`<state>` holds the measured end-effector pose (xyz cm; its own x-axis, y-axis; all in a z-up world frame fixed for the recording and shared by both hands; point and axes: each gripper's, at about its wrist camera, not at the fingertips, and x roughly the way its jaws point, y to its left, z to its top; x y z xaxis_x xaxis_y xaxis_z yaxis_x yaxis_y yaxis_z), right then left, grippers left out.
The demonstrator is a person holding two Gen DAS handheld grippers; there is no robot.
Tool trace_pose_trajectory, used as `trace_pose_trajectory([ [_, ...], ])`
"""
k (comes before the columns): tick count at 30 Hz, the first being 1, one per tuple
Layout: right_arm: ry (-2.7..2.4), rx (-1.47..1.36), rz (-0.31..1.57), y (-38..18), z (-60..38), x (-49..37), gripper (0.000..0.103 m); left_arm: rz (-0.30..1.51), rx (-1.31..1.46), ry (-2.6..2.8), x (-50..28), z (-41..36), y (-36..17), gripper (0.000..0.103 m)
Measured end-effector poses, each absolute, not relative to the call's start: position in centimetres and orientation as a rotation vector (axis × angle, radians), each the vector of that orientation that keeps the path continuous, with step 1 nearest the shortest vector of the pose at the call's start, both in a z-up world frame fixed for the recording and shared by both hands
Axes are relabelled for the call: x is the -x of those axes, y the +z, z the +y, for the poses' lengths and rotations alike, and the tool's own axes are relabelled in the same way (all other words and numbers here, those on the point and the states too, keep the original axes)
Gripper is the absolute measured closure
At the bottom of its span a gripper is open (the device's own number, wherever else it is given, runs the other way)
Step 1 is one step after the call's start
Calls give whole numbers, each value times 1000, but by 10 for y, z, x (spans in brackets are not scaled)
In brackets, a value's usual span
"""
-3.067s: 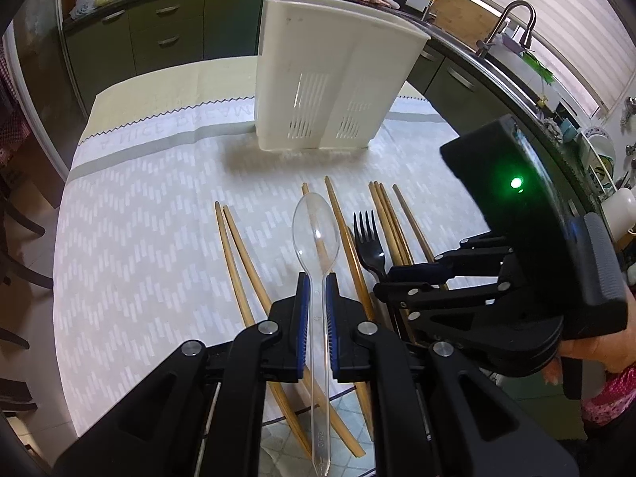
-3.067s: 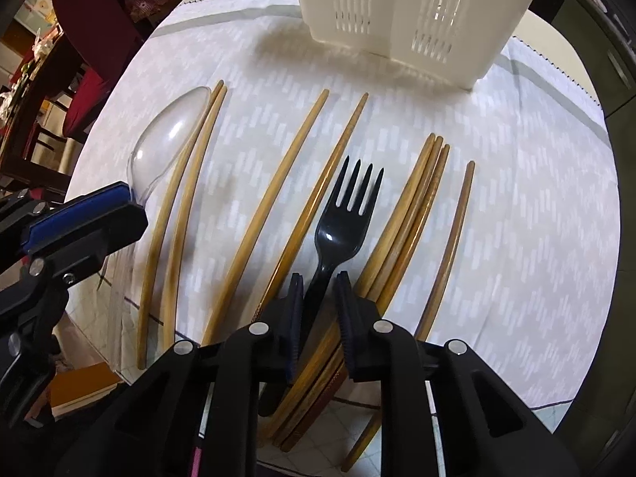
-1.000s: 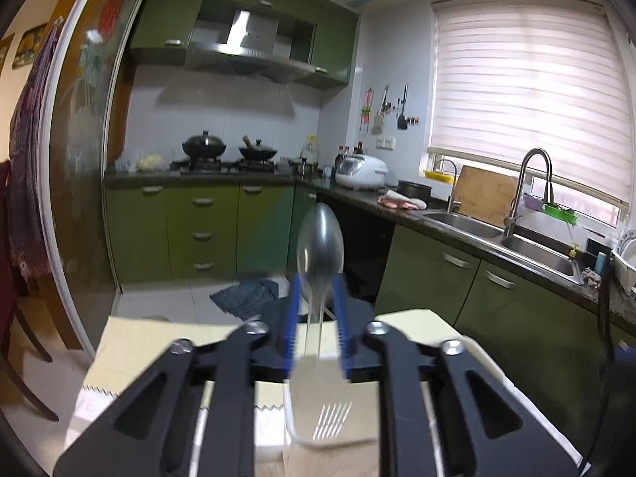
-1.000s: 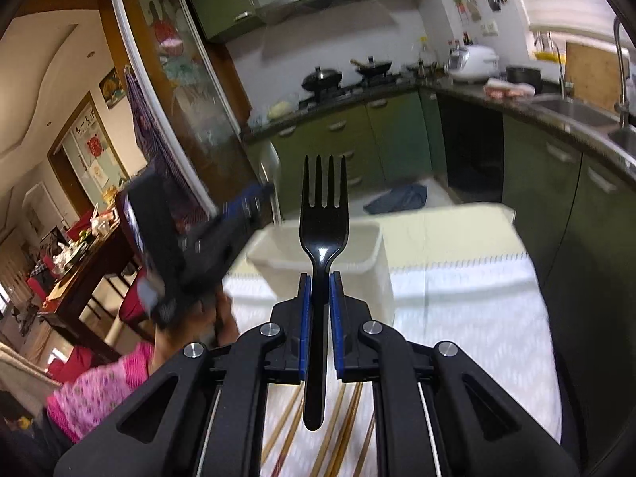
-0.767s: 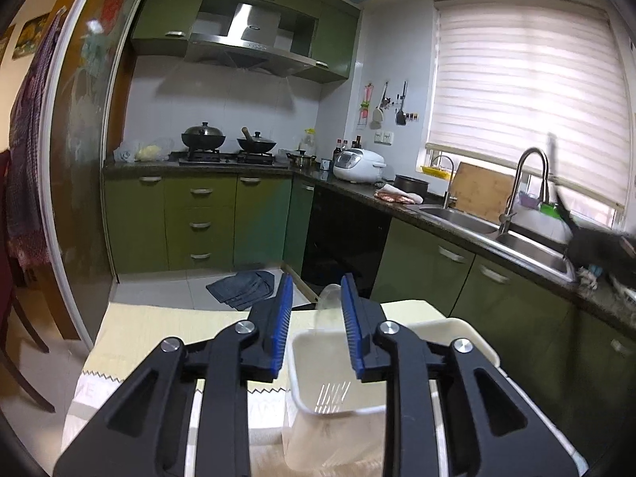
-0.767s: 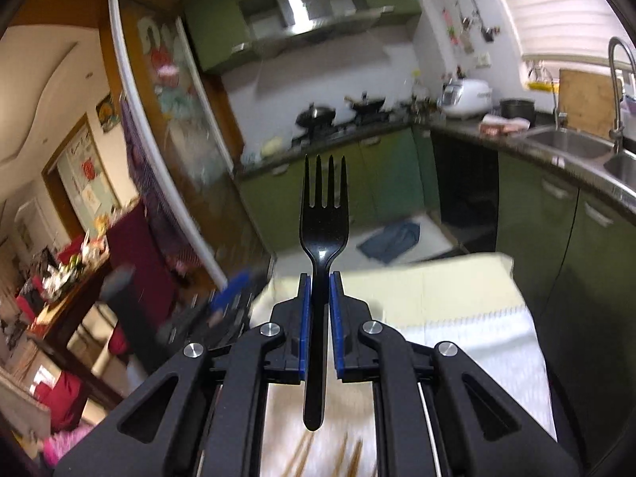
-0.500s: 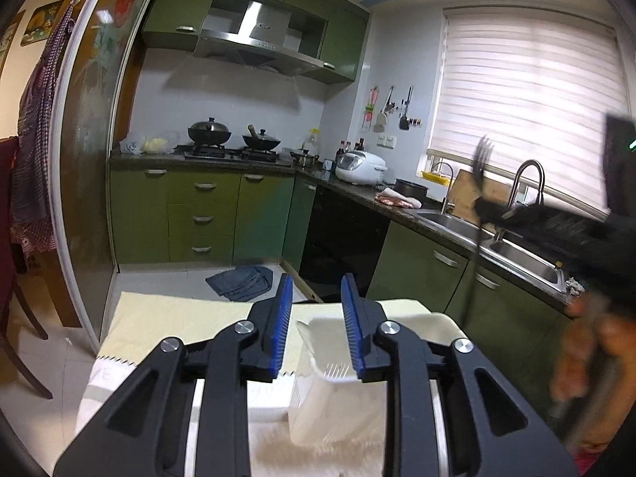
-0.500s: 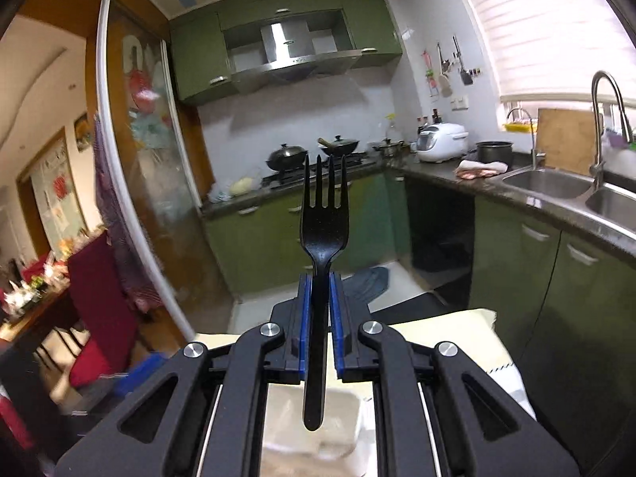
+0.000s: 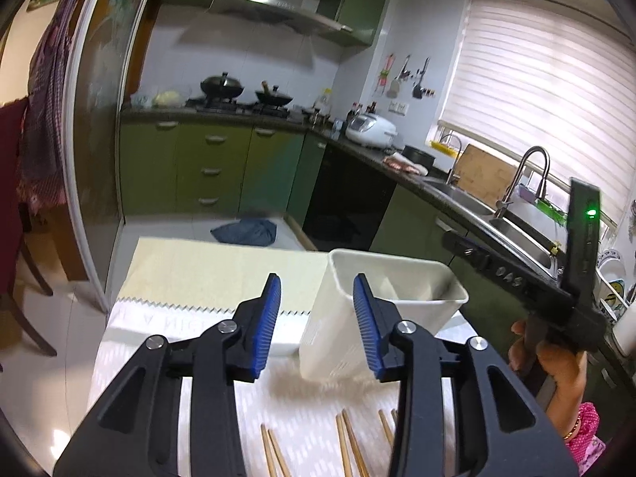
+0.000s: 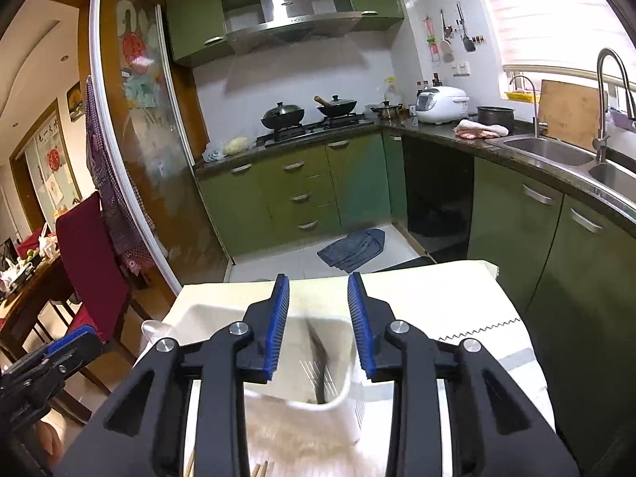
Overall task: Organize utensils
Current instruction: 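Open the left gripper to drop the spoon into the white caddy, then grasp a wooden chopstick with the left gripper while the right gripper releases the fork into the caddy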
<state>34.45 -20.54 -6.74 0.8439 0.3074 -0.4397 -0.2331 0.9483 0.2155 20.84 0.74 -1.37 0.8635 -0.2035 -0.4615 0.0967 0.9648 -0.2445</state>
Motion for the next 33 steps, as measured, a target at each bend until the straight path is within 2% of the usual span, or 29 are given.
trace_pose_trajectory([
  [4, 304, -213, 478, -62, -223, -318, 73, 567, 195, -144, -207, 10, -18, 64],
  [7, 325, -219, 501, -62, -235, -291, 73, 655, 168, -125, -204, 10, -25, 50],
  [11, 348, -200, 553, -75, -250, -255, 73, 862, 125, -108, -203, 14, -52, 50],
  [13, 349, -185, 580, -85, -258, -237, 61, 952, 114, -99, -203, 17, -68, 43],
  [18, 364, -158, 652, -111, -268, -209, 48, 1146, 21, -64, -196, 17, -114, 33],
  [20, 375, -146, 678, -121, -269, -203, 38, 1201, 6, -54, -195, 16, -127, 29],
  [24, 359, -107, 695, -127, -267, -197, 37, 1263, -11, -40, -193, 13, -144, 30],
  [27, 361, -127, 701, -127, -270, -196, 37, 1272, -30, -21, -194, 11, -148, 44],
  [33, 354, -132, 716, -124, -276, -201, 37, 1282, -18, -29, -196, 8, -148, 54],
])
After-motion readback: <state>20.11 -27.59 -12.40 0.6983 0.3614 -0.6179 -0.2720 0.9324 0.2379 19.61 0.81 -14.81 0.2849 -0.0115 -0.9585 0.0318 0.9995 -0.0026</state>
